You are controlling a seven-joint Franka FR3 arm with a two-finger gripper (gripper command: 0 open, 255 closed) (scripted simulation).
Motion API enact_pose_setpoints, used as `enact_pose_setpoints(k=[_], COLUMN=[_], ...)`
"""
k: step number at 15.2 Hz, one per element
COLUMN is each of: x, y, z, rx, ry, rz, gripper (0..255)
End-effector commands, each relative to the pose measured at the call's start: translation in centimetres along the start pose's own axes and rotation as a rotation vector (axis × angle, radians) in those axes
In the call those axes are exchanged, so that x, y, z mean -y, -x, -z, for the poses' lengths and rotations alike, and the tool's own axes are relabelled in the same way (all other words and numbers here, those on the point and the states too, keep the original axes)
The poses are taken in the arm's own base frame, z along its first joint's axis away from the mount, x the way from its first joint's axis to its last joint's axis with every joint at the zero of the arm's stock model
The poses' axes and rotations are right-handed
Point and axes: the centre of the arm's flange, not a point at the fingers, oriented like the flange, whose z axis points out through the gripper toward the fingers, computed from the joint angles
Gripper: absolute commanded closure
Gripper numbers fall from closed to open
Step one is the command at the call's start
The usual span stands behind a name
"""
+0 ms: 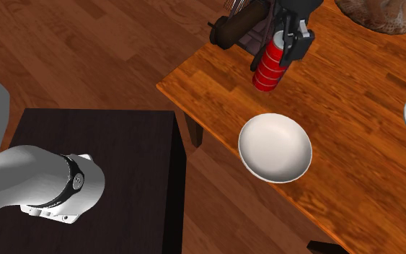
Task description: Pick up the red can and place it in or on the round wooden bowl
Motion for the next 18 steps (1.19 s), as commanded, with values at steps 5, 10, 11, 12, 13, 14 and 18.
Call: enact_pose_setpoints(k=[5,10,11,12,13,14,18], x=[-5.0,-11.4,-12.6,-13.9,-15.2,-16.0,-15.9], y=[-0.4,-0.9,-1.0,-1.1,-1.1,-1.2,-1.0], z=[2.5,4.3,4.7,5.1,5.4,5.6,3.5], rx=[0.0,0.0,0.0,0.0,0.0,0.0,0.0], ry=[0.0,0.0,0.0,0.0,0.0,0.0,0.0], rz=[0.0,0.0,0.0,0.0,0.0,0.0,0.0], gripper=[255,255,255,255,255,255,255])
